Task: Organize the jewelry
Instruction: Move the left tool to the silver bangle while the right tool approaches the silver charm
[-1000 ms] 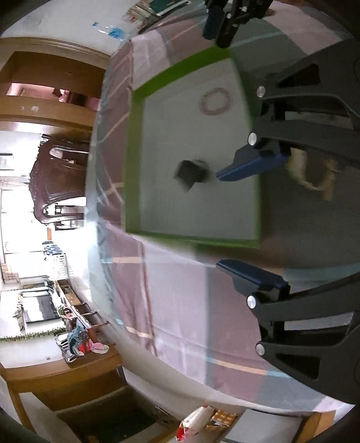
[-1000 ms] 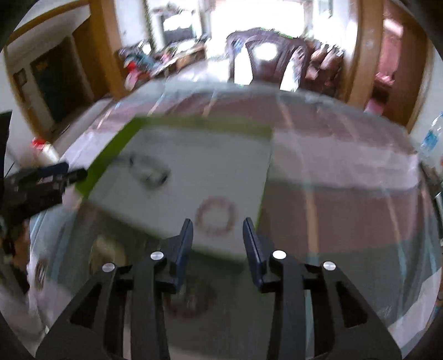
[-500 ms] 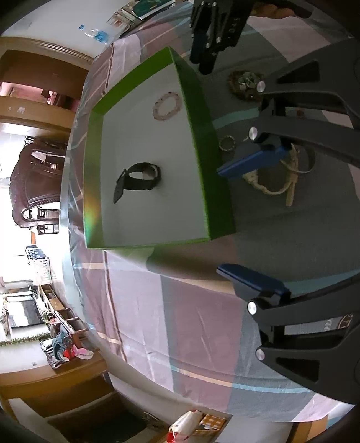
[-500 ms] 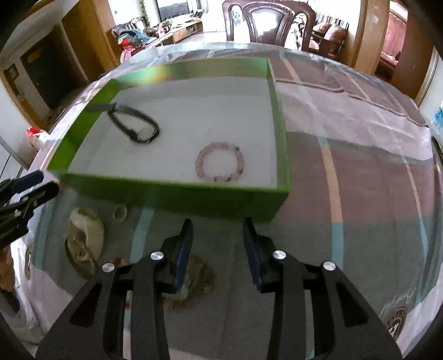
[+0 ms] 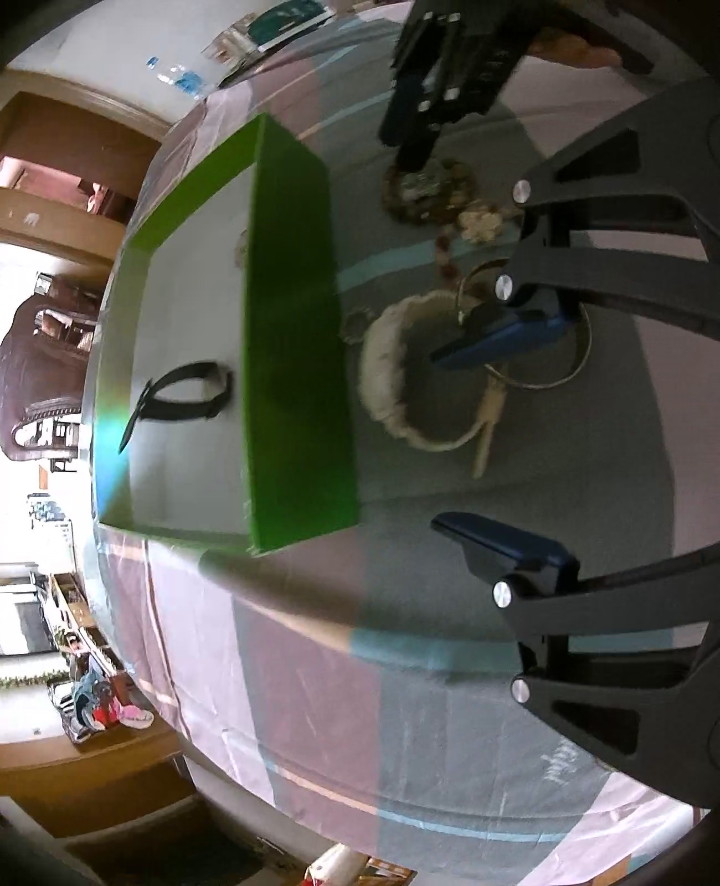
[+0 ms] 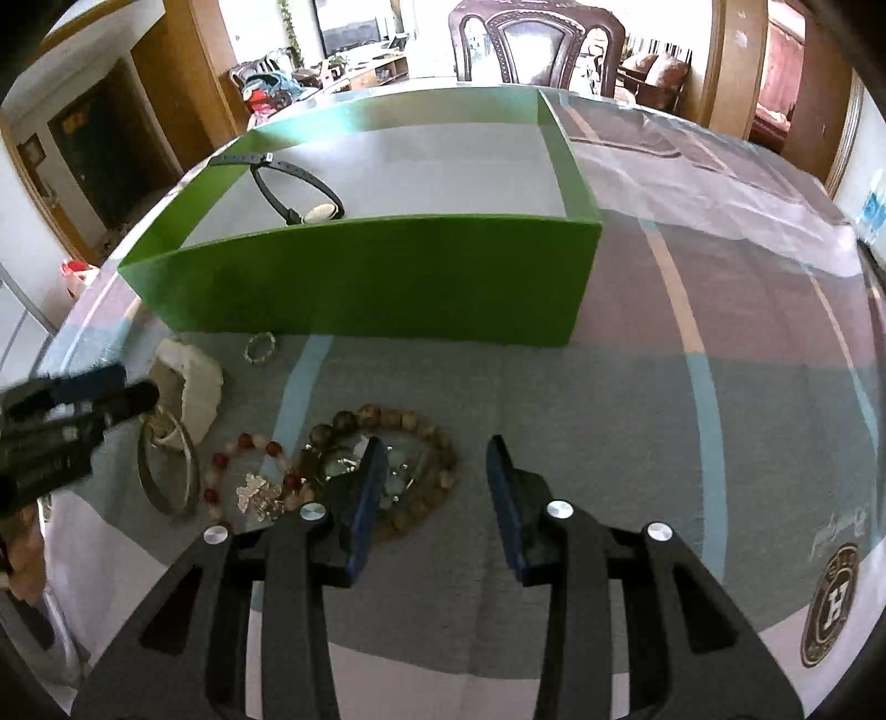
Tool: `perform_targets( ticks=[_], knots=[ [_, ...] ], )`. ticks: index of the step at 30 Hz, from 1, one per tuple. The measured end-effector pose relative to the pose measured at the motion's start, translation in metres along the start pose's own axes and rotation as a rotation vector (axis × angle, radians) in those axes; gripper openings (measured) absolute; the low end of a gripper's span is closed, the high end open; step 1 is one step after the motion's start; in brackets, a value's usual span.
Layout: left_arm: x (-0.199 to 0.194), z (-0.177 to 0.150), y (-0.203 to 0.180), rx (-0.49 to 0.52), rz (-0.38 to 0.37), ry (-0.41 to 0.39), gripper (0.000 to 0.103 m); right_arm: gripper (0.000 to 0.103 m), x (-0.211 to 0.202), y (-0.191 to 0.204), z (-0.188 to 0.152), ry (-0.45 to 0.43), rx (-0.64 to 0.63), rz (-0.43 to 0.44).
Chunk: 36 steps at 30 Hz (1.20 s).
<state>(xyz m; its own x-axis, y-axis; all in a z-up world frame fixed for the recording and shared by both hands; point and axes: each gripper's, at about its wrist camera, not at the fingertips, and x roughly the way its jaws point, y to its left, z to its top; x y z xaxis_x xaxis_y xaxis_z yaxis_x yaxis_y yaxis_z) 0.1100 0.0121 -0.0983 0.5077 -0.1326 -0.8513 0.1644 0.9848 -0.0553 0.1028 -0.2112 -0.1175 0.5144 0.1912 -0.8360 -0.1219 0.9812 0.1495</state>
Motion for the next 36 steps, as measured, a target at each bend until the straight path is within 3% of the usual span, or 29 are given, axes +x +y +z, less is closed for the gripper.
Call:
perform_targets(
  ticks=[5,9,19,25,28,30,36],
  knots=[
    [-0.008,-0.017,-0.004,0.008,-0.004,0.002,0.055,0.039,0.000,-0.012,-0.005,-0.002,0.038,-0.009],
    [-0.014,-0.025,-0.003,0.001,0.003,0.004,0.065,0.042,0.000,-0.021,-0.005,0.002,0.067,-0.014],
    [-0.016,-0.044,-0.035,0.084,-0.124,0.070,0.074,0.052,-0.006,-0.021,-0.007,-0.018,0.059,-0.024],
    [0.003,-0.045,-0.053,0.126,-0.127,0.109,0.079,0.056,-0.007,-0.020,-0.006,-0.026,0.054,-0.042],
    [0.004,-0.044,-0.058,0.134,-0.105,0.096,0.073,0.056,-0.009,-0.016,-0.007,-0.035,0.038,-0.072],
    [0.003,-0.042,-0.054,0.122,-0.094,0.085,0.057,0.056,-0.010,-0.011,-0.010,-0.050,0.013,-0.099],
    [0.003,-0.038,-0.041,0.079,-0.088,0.072,0.057,0.047,-0.004,0.005,-0.014,-0.036,-0.054,-0.069]
  ],
)
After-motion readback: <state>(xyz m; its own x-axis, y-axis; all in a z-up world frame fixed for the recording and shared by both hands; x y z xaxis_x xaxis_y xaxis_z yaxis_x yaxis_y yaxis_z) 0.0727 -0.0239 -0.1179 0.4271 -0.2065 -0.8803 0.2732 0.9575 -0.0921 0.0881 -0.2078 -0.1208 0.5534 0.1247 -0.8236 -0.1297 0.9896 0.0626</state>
